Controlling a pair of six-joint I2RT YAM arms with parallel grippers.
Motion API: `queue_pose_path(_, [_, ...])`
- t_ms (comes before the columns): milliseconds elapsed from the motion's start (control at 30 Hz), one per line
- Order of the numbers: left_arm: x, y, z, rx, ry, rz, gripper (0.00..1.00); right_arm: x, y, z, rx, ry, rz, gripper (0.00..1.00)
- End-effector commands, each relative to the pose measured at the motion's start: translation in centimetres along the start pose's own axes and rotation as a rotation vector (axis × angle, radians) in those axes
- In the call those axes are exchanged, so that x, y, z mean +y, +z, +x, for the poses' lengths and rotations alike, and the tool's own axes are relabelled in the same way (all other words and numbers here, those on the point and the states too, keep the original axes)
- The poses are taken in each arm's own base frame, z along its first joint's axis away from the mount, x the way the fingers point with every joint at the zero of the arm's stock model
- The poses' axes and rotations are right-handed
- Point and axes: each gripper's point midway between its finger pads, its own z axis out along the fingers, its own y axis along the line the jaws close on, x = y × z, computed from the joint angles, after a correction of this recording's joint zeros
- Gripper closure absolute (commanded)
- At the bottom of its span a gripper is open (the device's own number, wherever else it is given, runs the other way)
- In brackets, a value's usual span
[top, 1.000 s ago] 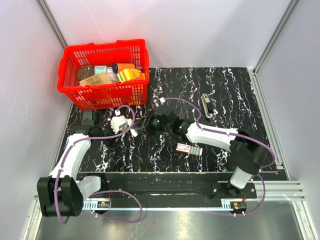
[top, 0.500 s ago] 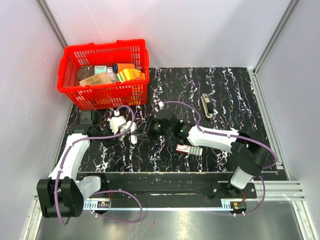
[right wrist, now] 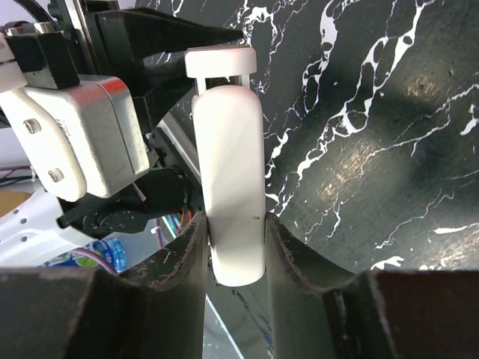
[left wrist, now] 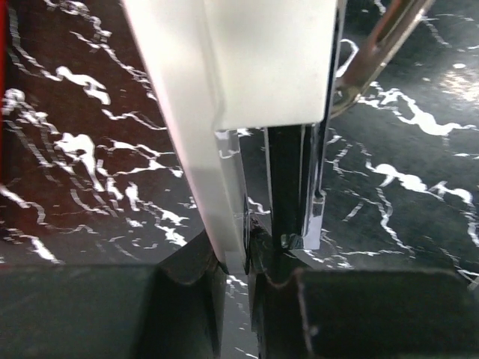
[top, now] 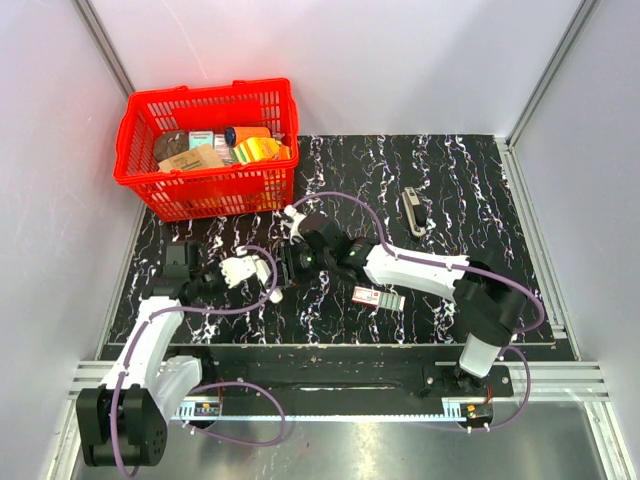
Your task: Unload the staples from the stapler
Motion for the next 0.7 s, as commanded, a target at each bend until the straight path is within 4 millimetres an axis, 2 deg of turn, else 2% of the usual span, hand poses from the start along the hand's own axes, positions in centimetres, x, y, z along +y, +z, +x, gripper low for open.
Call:
queue_pose_path(0, [5.7, -1.3, -1.5, -0.022, 0.155, -0.275, 0.88, 0.5, -0.1, -1.0, -0.007, -0.121, -0.013, 1.00])
queue_pose_path(133, [6.9, -1.3, -2.1, -0.045, 0.242, -0.396, 0.85, 0.8, 0.1, -1.4, -0.018, -0.146, -0.029, 1.00])
queue_pose_path(400, [6.4, -0.3, -1.0, -0.007, 0.323, -0.446, 0.86, 2.2, 1.1, -3.3, -0.064, -0.146, -0.068, 1.00])
queue_pose_path(533, [7.3, -0.4, -0.4, 0.036, 0.408, -0.516, 0.90, 2.0, 1.6, -3.4, -0.053, -0.161, -0.061, 1.00])
queue_pose_path(667, [8.3, -1.1, -0.6, 0.052, 0.531, -0.615, 0.92, 0.5, 1.0, -2.7, -0.031, -0.215, 0.004, 1.00])
